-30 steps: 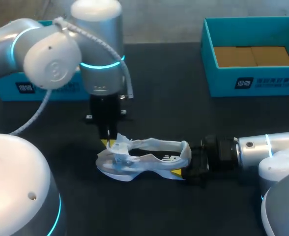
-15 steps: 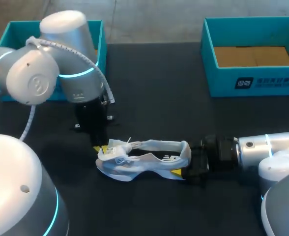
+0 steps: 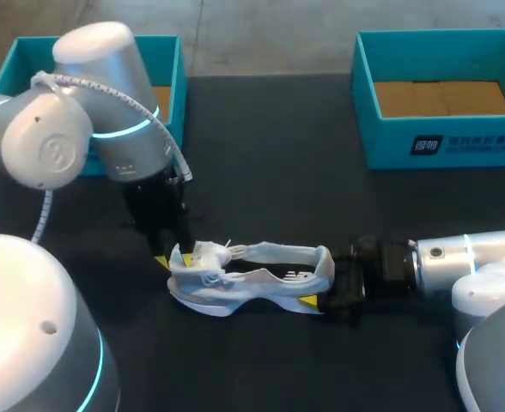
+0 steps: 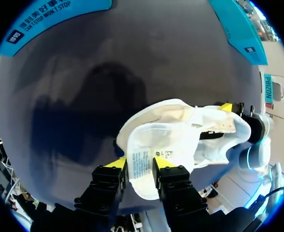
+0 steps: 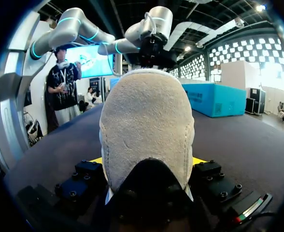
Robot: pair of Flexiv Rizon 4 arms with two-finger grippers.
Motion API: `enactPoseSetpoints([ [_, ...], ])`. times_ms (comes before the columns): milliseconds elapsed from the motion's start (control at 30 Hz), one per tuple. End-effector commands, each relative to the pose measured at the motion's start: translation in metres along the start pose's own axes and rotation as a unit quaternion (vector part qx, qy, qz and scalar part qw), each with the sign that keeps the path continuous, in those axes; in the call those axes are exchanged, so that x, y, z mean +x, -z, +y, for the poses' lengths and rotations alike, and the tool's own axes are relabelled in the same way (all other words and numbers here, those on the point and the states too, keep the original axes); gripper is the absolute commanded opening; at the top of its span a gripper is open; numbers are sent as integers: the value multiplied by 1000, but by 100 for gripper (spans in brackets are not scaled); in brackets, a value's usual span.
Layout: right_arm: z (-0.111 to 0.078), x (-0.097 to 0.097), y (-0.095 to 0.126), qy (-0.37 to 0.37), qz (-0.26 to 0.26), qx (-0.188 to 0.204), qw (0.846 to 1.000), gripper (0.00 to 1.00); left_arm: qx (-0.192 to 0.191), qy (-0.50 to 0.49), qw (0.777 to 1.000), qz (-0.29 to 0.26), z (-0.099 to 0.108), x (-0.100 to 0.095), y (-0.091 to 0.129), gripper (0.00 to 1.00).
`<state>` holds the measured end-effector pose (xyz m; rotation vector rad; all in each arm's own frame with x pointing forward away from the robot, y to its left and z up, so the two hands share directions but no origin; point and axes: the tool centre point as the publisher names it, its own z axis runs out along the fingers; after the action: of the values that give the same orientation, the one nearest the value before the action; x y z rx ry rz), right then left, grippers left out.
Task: Take the shoe out of the shoebox, open the shoe tongue, remove and reinsert the insole, then place the shoe into the shoebox
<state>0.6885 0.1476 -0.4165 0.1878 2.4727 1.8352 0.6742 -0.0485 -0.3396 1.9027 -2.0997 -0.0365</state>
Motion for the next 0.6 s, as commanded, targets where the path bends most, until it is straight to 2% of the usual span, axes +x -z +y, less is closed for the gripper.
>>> enactPoseSetpoints([
  [33,-1,0,1,0,-1,1,1000,0,20,-18,1000,8,18,-5,25,39],
  [133,-1,0,1,0,-1,1,1000,0,33,-35,999,16,23,-4,46,44],
  [433,-1,0,1,0,-1,1,1000,0,49,-102,994,12,30,8,88,44],
  [500,-1,0,1,0,-1,1,1000,0,54,-132,990,3,30,15,95,42],
  [600,-1,0,1,0,-1,1,1000,0,46,-179,983,-5,28,24,102,26],
])
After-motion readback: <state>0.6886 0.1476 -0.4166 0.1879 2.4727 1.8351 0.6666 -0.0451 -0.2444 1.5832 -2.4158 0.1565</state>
